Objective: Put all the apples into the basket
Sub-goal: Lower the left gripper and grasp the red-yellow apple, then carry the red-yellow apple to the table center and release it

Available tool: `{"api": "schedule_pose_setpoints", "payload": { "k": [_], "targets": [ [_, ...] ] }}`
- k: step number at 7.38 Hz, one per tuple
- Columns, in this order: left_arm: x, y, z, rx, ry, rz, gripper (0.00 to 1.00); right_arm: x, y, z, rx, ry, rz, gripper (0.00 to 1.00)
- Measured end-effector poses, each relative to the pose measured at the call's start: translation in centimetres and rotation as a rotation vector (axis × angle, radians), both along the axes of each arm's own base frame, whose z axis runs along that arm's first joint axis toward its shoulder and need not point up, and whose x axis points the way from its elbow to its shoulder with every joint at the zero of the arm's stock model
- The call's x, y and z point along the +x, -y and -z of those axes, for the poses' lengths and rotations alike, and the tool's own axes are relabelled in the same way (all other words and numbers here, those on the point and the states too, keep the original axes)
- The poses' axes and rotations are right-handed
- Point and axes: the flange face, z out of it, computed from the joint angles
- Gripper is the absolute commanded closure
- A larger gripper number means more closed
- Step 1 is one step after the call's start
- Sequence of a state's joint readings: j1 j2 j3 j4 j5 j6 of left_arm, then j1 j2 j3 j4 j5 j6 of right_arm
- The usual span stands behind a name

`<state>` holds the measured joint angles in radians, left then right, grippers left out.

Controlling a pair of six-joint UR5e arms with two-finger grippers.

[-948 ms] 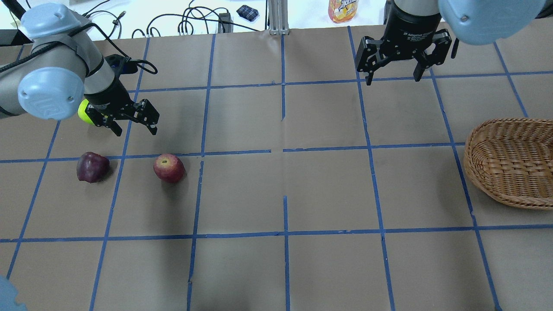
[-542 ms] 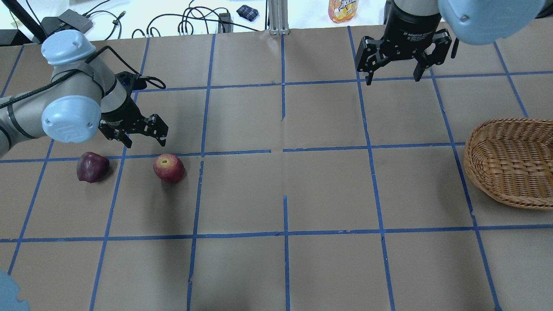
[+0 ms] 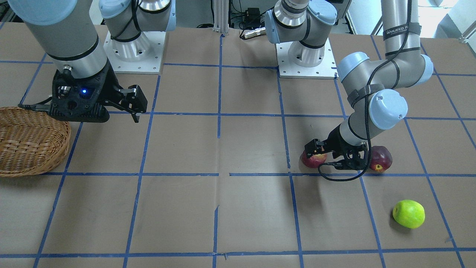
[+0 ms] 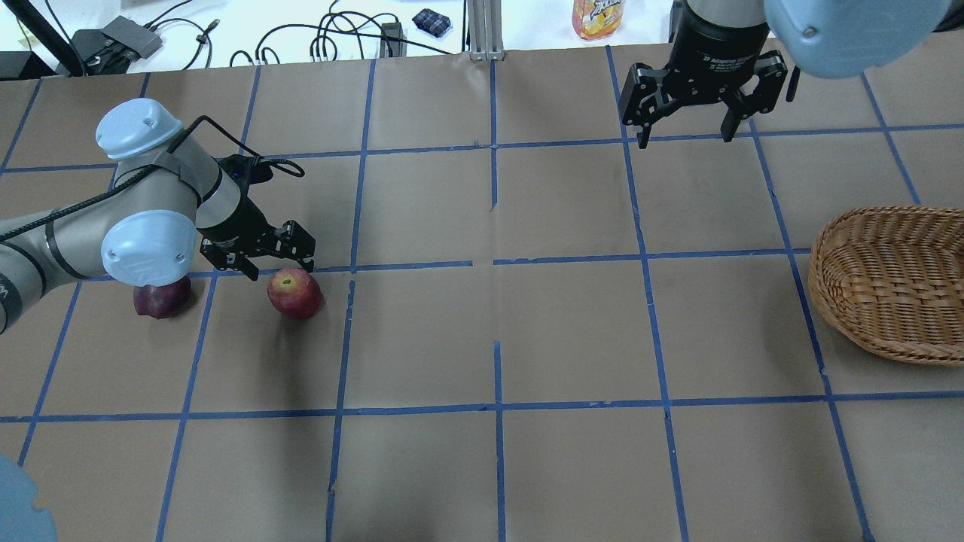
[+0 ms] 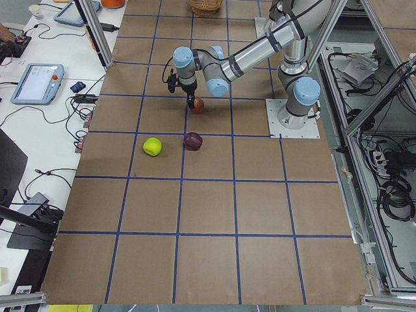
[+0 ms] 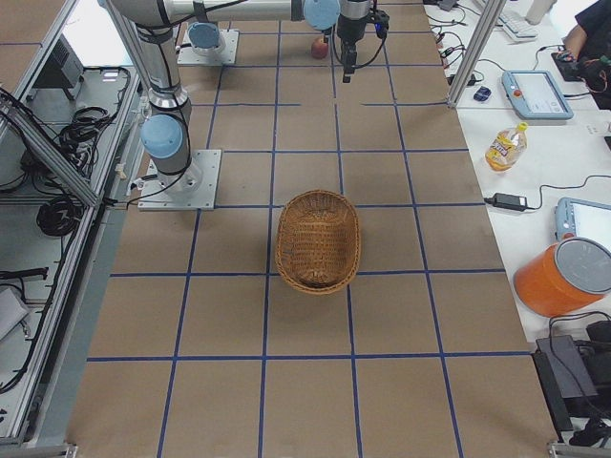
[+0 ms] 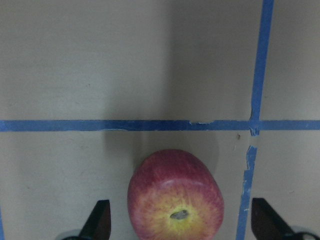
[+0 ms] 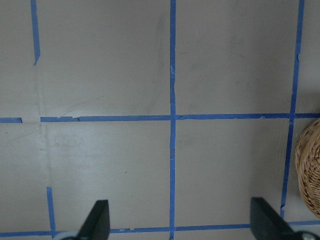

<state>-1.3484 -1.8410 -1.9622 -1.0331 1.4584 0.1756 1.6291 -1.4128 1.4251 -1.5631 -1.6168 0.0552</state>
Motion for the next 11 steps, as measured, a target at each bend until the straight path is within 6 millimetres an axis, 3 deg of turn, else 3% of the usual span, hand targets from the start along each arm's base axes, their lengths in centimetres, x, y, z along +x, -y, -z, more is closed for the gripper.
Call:
{"api": "schedule_pose_setpoints", "payload": {
  "k": [2,3,4,5,6,9,10,11],
  "targets": [
    [-0.1,-1.2,1.7,0.03,-0.008,-0.018,0.0,0.0,0.0,0.0,0.0,0.0,0.0,0.0],
    [-0.2,-1.5,2.1,0.027,-0.008,-0.022,0.06,0.0,0.0,0.0,0.0,0.0,0.0,0.0],
    [-0.1,-1.5,2.2,0.008,-0.004,-0.03,0.55,0.0,0.0,0.0,0.0,0.0,0.0,0.0],
    [0.0,-1.1,2.0,-0.02,0.001,-0.041,0.85,0.0,0.0,0.0,0.0,0.0,0.0,0.0],
    [0.1,-0.4,1.5,-0.05,0.006,-0.056,0.92,0.0,0.0,0.0,0.0,0.0,-0.001,0.0],
    [-0.6,1.5,-0.3,-0.087,-0.005,-0.182,1.0,0.0,0.2,0.2,0.0,0.0,0.0,0.0],
    [-1.7,2.8,-2.1,-0.108,-0.056,-0.214,1.0,-0.2,0.2,0.2,0.003,0.0,0.003,0.0],
    [-4.5,4.4,-4.1,-0.131,-0.118,-0.243,1.0,-0.4,0.2,0.2,0.004,-0.001,0.006,0.0]
  ]
}}
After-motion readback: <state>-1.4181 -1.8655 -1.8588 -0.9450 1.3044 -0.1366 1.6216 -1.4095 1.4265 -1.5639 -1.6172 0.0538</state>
